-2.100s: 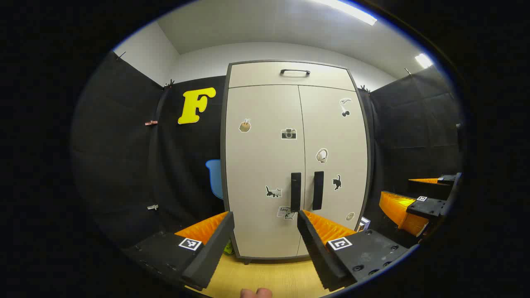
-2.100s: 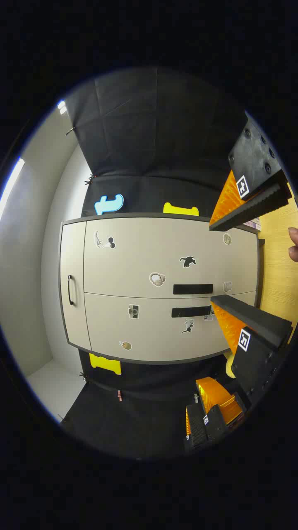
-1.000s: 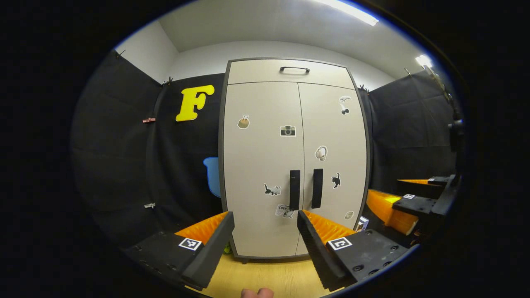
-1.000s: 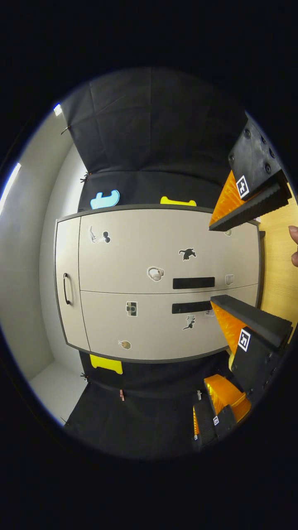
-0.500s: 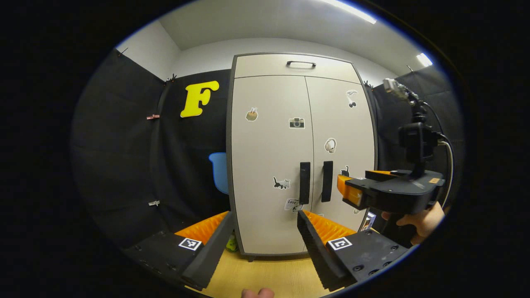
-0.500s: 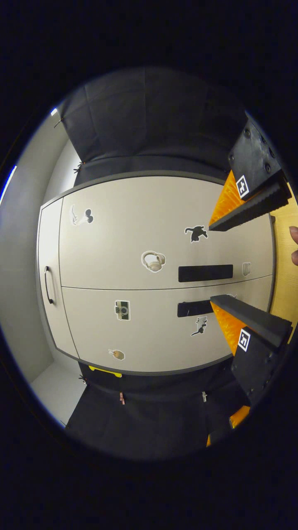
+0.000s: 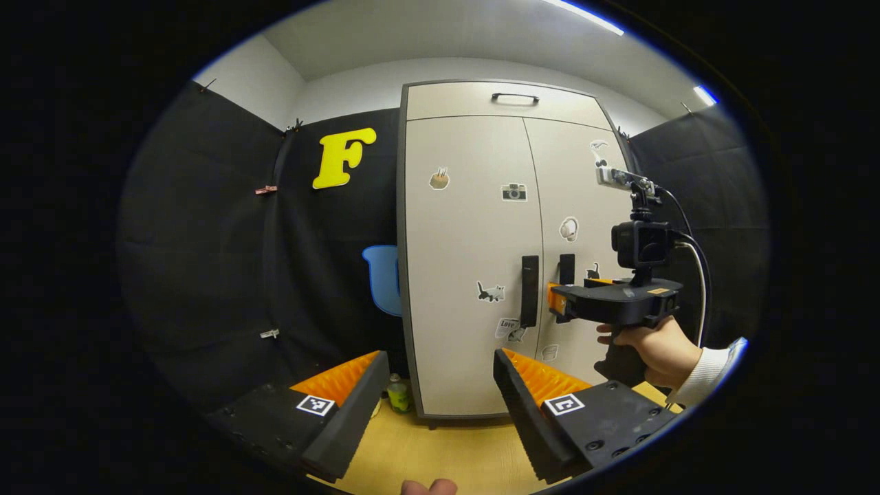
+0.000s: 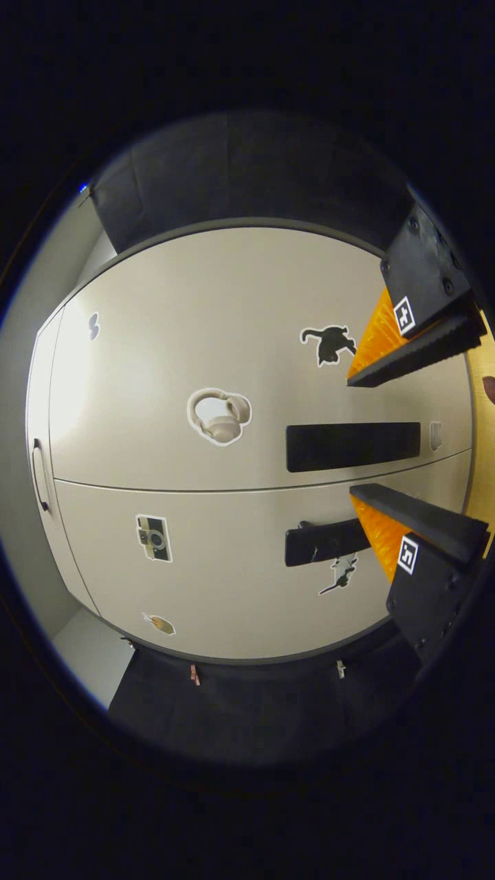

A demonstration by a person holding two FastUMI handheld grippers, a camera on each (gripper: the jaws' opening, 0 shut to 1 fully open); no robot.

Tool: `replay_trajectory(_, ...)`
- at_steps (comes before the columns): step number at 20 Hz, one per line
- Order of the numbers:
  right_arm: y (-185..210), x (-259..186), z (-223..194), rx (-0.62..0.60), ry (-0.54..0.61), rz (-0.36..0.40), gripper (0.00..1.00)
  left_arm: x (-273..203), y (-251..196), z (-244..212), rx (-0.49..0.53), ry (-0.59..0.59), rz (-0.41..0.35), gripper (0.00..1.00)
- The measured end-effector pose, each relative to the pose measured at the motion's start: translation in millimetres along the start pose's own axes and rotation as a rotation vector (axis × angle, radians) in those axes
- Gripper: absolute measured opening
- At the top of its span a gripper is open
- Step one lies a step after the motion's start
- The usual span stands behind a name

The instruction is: Open the right door of the double-door shoe cabinet with the right hand, and open the left door with the left hand.

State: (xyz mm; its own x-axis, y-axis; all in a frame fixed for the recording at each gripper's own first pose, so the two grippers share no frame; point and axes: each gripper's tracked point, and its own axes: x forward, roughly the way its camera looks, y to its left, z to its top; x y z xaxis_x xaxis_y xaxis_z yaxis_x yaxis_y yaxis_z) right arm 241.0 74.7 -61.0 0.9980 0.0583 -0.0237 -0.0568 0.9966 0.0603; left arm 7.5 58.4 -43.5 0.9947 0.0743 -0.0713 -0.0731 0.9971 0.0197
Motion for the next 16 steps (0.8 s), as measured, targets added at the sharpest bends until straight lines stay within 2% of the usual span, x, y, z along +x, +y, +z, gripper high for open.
replay_trajectory(1, 1.9, 6.3, -1.5, -0.012, -0.008, 0.003, 0.80, 0.1, 3.9, -0.6, 0.001, 0.005, 0.006, 0.95)
replay_trajectory(2, -1.0, 11.5, -8.2, -0.027, 0.008, -0.020, 0.75, -0.5, 6.5, -2.6, -0.001, 0.010, 0.008, 0.95)
replay_trajectory(3, 0.0, 12.3, -2.2, -0.028, -0.034, -0.023, 0.59, -0.8, 9.3, -3.2, -0.001, 0.012, 0.012, 0.95)
replay_trajectory(4, 4.7, 10.7, -3.3, -0.034, -0.040, -0.023, 0.53, -1.2, 12.0, -5.2, 0.002, 0.015, 0.018, 0.95)
replay_trajectory(5, 7.2, 12.0, -8.1, -0.048, -0.026, -0.016, 0.55, -0.7, 14.3, -6.4, 0.004, 0.020, 0.022, 0.95)
replay_trajectory(6, 5.9, 2.2, -2.0, -0.052, -0.041, -0.048, 0.54, -0.7, 15.8, -8.3, 0.004, 0.025, 0.023, 0.95)
replay_trajectory(7, 3.2, 12.5, -5.8, -0.051, -0.027, -0.051, 0.37, -0.3, 17.0, -9.3, 0.002, 0.030, 0.026, 0.95)
replay_trajectory(8, 3.5, 8.7, -4.6, -0.043, -0.019, -0.052, 0.32, -1.9, 18.7, -10.8, -0.002, 0.034, 0.028, 0.95)
replay_trajectory(9, 4.6, 11.6, -7.9, -0.032, 0.001, -0.046, 0.32, -3.1, 19.7, -10.7, -0.008, 0.035, 0.031, 0.95)
replay_trajectory(10, 4.3, 11.7, -6.5, -0.035, 0.001, -0.034, 0.27, -4.4, 20.5, -10.9, -0.012, 0.036, 0.031, 0.95)
replay_trajectory(16, 2.5, 11.9, -8.3, 0.003, 0.041, -0.053, 0.27, -15.5, 27.0, -7.1, -0.014, 0.029, 0.048, 0.95)
